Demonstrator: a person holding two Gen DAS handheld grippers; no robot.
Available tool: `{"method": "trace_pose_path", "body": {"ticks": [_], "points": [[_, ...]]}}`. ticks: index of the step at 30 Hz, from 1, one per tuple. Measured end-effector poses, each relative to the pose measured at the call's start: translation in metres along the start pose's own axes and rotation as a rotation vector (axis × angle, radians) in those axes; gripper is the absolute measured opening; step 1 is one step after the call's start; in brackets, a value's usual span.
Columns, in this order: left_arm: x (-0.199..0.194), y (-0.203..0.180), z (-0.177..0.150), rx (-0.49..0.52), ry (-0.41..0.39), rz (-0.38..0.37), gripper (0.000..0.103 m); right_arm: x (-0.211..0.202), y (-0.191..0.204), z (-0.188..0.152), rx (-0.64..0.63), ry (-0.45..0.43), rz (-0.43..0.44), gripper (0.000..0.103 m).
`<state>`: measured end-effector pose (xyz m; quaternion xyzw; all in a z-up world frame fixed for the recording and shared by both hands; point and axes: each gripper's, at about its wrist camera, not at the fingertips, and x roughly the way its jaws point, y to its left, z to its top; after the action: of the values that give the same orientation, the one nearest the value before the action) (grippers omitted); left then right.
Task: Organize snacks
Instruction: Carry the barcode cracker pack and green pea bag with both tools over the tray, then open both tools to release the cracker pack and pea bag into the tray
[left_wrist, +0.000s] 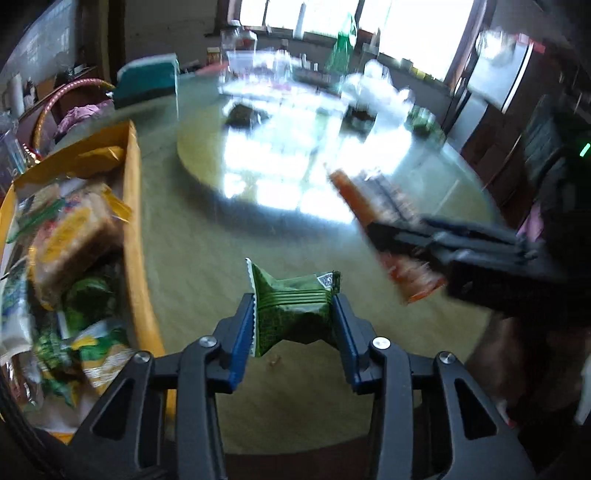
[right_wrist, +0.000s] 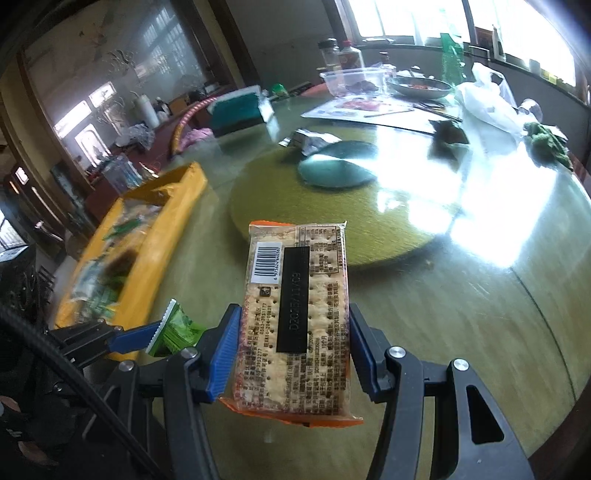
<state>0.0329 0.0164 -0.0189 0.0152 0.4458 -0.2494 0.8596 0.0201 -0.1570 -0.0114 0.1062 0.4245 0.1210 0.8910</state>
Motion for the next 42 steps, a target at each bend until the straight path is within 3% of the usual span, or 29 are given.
{"method": "trace_pose_path", "body": {"ticks": [4, 9, 13, 19, 26, 28, 30, 31, 33, 38, 42], "points": [[-0.049, 0.033, 0.009, -0.084, -0.107, -0.022, 0.043, 0.000, 0.036, 0.008, -0.059, -0.011, 0.068, 0.056], [-0.097, 0.106, 0.020, -0.207, -0.231, 0.157, 0.043, 0.020, 0.096, 0.034, -0.145, 0.004, 0.189, 0.056], [-0.098, 0.160, 0.024, -0.288, -0.239, 0.244, 0.043, 0.053, 0.145, 0.057, -0.211, 0.043, 0.239, 0.056], [-0.083, 0.207, 0.017, -0.366, -0.223, 0.253, 0.038, 0.100, 0.187, 0.075, -0.256, 0.074, 0.204, 0.056], [-0.074, 0.215, 0.012, -0.372, -0.196, 0.257, 0.038, 0.123, 0.199, 0.071, -0.275, 0.100, 0.168, 0.056], [-0.074, 0.213, 0.010, -0.373, -0.199, 0.268, 0.044, 0.126, 0.198, 0.070, -0.271, 0.110, 0.165, 0.056], [-0.075, 0.211, 0.009, -0.380, -0.211, 0.286, 0.077, 0.122, 0.196, 0.071, -0.253, 0.097, 0.176, 0.058], [-0.077, 0.209, 0.008, -0.381, -0.230, 0.302, 0.083, 0.119, 0.195, 0.071, -0.253, 0.085, 0.192, 0.058], [-0.084, 0.202, 0.006, -0.382, -0.271, 0.328, 0.086, 0.111, 0.191, 0.073, -0.242, 0.063, 0.196, 0.062], [-0.091, 0.175, 0.012, -0.354, -0.300, 0.301, 0.087, 0.087, 0.164, 0.080, -0.187, 0.028, 0.232, 0.064], [-0.084, 0.139, 0.030, -0.312, -0.328, 0.215, 0.091, 0.063, 0.112, 0.090, -0.100, -0.002, 0.233, 0.068]]}}
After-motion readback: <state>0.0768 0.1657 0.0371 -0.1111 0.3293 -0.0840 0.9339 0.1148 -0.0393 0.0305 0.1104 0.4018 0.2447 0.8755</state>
